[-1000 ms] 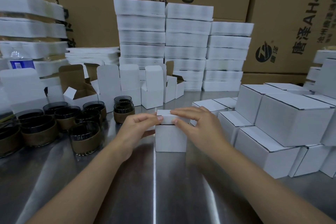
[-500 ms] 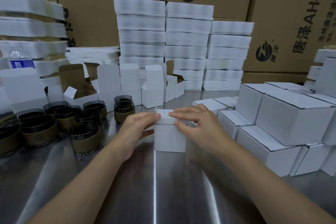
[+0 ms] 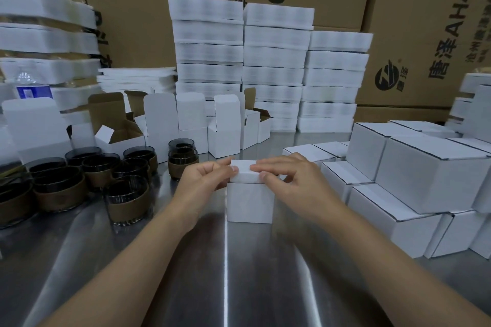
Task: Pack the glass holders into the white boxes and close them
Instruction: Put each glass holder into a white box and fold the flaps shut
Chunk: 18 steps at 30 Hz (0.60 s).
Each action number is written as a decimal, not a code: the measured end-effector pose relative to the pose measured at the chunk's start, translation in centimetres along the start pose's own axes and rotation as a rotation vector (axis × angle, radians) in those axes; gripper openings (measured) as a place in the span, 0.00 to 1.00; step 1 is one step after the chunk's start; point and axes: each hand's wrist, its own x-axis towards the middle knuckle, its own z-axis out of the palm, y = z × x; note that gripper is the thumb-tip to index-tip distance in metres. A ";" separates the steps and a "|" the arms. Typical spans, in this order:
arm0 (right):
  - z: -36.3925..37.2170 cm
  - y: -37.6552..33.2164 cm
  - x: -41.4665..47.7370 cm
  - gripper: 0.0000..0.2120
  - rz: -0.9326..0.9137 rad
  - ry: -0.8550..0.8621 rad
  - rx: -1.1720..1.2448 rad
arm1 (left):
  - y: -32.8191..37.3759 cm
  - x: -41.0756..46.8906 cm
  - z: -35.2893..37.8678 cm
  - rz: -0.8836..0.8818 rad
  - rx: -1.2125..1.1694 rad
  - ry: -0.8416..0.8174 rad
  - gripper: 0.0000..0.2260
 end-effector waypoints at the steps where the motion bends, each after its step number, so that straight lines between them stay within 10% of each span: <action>1: -0.1 0.0 0.0 0.09 0.000 0.000 -0.002 | 0.0 0.0 -0.1 0.009 0.019 -0.005 0.14; 18: -0.7 -0.3 -0.2 0.17 -0.058 -0.096 0.003 | -0.5 -0.1 -0.2 -0.125 0.088 -0.183 0.08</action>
